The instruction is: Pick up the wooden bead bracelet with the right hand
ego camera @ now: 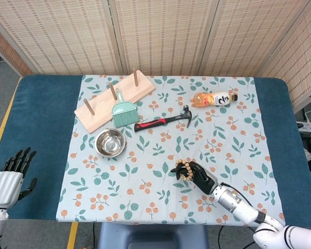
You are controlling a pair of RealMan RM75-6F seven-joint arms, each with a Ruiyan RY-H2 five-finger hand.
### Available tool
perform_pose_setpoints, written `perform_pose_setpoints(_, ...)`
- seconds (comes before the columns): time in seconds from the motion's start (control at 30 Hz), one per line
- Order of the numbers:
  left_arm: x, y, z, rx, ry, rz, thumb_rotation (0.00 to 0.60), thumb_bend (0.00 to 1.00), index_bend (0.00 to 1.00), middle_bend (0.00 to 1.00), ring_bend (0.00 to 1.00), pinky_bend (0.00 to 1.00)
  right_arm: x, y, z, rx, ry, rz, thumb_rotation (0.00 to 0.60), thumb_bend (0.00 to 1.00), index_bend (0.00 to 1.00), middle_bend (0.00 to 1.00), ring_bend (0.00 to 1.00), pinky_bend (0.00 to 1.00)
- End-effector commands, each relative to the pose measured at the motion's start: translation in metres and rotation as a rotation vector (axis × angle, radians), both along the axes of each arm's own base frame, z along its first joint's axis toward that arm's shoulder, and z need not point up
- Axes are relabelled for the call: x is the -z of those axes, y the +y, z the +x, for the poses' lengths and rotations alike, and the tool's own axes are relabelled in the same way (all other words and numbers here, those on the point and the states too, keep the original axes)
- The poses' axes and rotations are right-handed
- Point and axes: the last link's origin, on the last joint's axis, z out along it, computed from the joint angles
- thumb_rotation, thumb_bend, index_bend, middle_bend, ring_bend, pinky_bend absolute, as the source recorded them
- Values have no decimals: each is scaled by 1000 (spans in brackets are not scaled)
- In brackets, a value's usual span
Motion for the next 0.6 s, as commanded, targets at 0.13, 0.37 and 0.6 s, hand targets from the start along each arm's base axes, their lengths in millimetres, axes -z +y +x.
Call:
perform_pose_setpoints(0.13,-1,0,-1,1,0,3,600,438,18,0,0,173,1,0,-4,4,9,-6,168,628,485,527,221,112)
perform_pose_setpoints(0.37,-1,-1,-1,3,-1,3,600,439,19,0,0,173,0,0,-8,10,20,-14,213,630,548,568,222,112)
perform_pose_setpoints(0.6,0,0,-1,1,2,2,600,437,20,0,0,173,0,-1,-10,9,32,-12,277,775,578,592,222,112)
